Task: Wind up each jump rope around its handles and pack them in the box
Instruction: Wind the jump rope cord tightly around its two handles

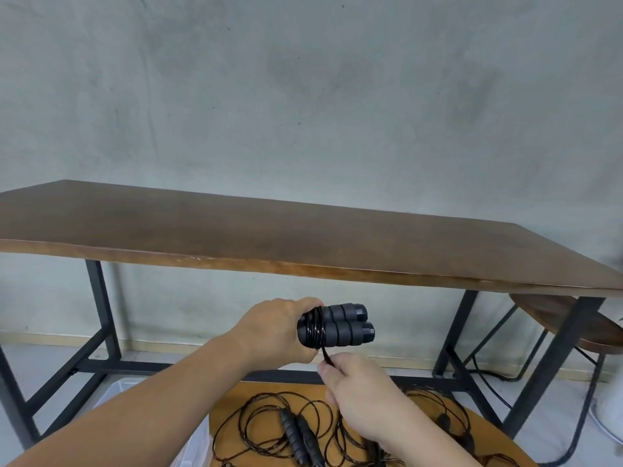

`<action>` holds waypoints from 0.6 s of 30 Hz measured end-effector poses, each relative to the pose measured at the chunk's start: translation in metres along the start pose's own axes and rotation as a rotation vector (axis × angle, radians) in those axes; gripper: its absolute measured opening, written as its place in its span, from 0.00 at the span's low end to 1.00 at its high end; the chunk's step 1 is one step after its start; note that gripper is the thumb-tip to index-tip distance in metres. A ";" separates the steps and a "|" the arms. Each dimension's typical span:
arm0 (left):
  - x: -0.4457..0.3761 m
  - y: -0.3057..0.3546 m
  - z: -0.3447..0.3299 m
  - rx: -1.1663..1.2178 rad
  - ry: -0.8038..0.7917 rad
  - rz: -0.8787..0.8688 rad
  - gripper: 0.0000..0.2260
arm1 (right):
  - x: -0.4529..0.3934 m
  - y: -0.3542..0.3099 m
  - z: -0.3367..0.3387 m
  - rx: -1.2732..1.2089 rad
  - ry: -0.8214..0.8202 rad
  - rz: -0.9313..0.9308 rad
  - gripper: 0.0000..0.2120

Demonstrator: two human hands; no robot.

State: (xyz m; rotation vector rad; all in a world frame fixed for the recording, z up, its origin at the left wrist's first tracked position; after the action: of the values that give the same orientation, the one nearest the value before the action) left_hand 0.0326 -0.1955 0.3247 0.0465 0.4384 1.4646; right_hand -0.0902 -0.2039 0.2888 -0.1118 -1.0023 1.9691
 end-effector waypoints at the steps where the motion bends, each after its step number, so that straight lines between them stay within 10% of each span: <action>1: 0.001 0.000 -0.001 -0.049 -0.011 -0.004 0.21 | 0.003 -0.004 0.001 0.091 0.003 0.028 0.14; 10: 0.005 0.027 0.000 -0.326 -0.122 -0.122 0.21 | 0.025 -0.049 0.044 0.538 0.079 0.154 0.08; 18: 0.015 0.053 0.006 -0.261 -0.177 -0.174 0.20 | 0.002 -0.065 0.077 0.326 -0.024 0.192 0.08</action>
State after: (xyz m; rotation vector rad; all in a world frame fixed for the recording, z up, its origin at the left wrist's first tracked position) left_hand -0.0153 -0.1737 0.3417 -0.0679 0.1021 1.3228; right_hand -0.0807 -0.2316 0.3859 -0.0032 -0.6935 2.2883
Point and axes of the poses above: each hand's wrist, its own x-axis away from the middle knuckle, its own z-axis out of the back of the hand, y = z × x, the point moved 10 cm from there along -x, towards the middle knuckle, and after that the axes turned 12 degrees about -z, right-handed, at the moved point
